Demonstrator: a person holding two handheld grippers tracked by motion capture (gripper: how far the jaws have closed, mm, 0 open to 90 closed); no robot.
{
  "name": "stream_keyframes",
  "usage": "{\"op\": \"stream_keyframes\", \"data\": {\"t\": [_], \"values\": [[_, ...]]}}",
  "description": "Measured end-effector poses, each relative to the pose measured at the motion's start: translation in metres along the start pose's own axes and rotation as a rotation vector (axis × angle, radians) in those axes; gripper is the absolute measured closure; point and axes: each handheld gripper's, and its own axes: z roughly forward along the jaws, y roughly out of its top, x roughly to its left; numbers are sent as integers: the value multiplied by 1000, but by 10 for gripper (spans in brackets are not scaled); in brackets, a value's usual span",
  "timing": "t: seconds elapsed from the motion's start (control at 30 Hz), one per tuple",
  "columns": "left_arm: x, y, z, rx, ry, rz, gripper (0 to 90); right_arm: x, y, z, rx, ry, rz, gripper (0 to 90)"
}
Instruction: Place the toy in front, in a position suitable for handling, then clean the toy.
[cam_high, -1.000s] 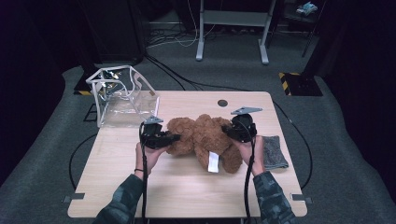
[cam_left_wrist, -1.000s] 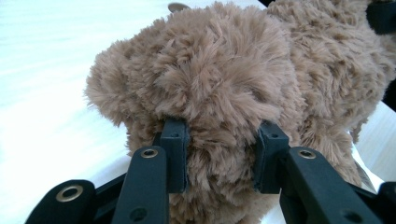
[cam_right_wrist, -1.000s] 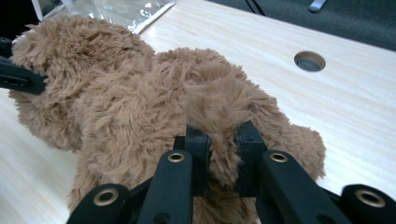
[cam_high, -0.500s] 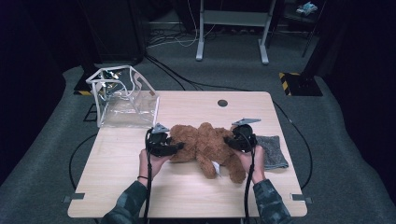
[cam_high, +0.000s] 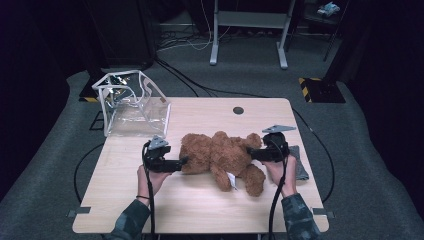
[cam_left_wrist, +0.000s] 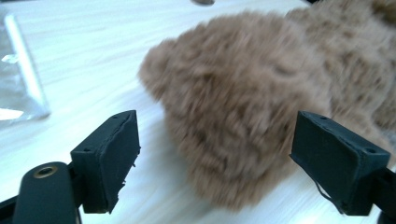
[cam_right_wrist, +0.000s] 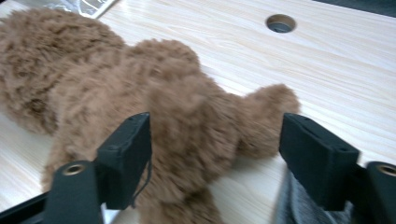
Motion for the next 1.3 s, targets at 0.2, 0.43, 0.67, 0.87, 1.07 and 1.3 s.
{"op": "stream_keyframes", "data": {"t": [0.2,0.43,0.67,0.87,1.07,1.3], "values": [[15,-27,-10,41,45,-15,112,-28,-19,-4,11,-44,49,158],[43,-70,-21,99,134,-59,89,-65,-48,0,58,-155,132,157],[63,-92,-25,129,206,-88,86,-84,-63,14,101,-220,180,172],[71,-102,-26,121,266,-91,84,-93,-71,31,143,-250,195,189],[69,-104,-22,124,301,-50,76,-94,-73,41,177,-263,198,196],[69,-104,-22,122,302,-49,75,-92,-83,53,199,-281,196,320]]}}
